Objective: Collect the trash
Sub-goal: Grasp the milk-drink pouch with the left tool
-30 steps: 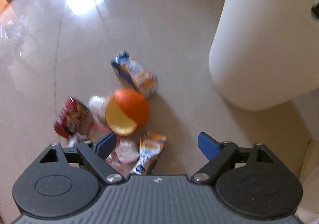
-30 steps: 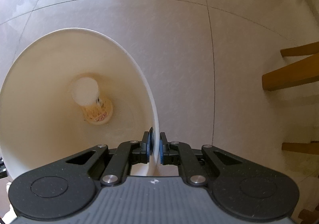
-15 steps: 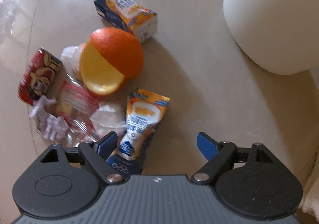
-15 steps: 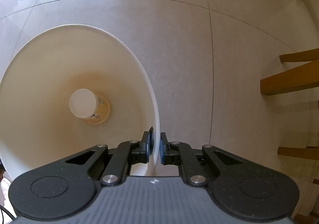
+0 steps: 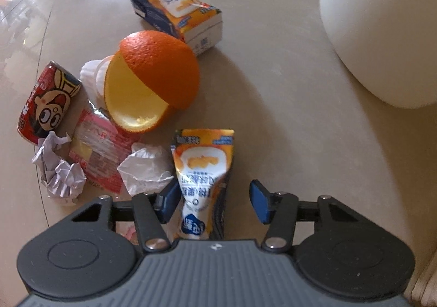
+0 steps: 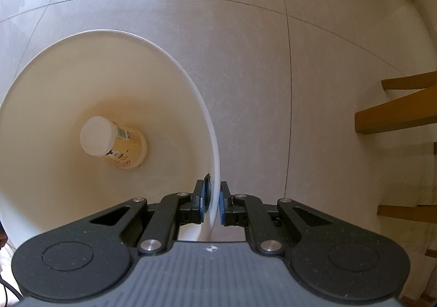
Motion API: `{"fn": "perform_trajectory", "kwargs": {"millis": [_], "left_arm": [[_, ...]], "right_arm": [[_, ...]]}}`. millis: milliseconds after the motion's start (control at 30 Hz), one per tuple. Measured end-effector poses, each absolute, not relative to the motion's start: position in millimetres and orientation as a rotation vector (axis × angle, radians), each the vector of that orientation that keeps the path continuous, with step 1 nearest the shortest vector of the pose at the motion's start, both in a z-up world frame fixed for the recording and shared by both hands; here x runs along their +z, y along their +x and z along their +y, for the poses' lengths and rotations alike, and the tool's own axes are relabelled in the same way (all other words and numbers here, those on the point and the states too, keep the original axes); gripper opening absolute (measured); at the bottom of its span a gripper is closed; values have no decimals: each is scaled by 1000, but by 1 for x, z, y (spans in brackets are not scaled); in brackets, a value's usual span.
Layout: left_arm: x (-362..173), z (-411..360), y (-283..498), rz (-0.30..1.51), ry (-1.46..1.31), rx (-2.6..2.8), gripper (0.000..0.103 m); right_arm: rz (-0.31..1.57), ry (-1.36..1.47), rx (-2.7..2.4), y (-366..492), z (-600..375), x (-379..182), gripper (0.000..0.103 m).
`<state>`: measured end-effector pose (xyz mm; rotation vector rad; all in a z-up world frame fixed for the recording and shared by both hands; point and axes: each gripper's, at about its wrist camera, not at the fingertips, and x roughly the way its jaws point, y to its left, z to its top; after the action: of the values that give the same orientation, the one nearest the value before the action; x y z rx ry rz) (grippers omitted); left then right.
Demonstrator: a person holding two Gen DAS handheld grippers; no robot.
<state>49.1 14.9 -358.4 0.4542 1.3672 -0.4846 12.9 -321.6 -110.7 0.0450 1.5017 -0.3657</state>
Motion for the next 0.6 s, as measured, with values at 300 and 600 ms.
{"fn": "perform_trajectory", "kwargs": {"millis": [300, 600], "left_arm": [[-360, 18, 57, 1360, 462, -448, 40], [-322, 15, 53, 1337, 461, -493, 39]], "right_arm": [[1504, 43, -370, 15, -321, -112, 12], [1502, 57, -380, 14, -323, -111, 12]]}}
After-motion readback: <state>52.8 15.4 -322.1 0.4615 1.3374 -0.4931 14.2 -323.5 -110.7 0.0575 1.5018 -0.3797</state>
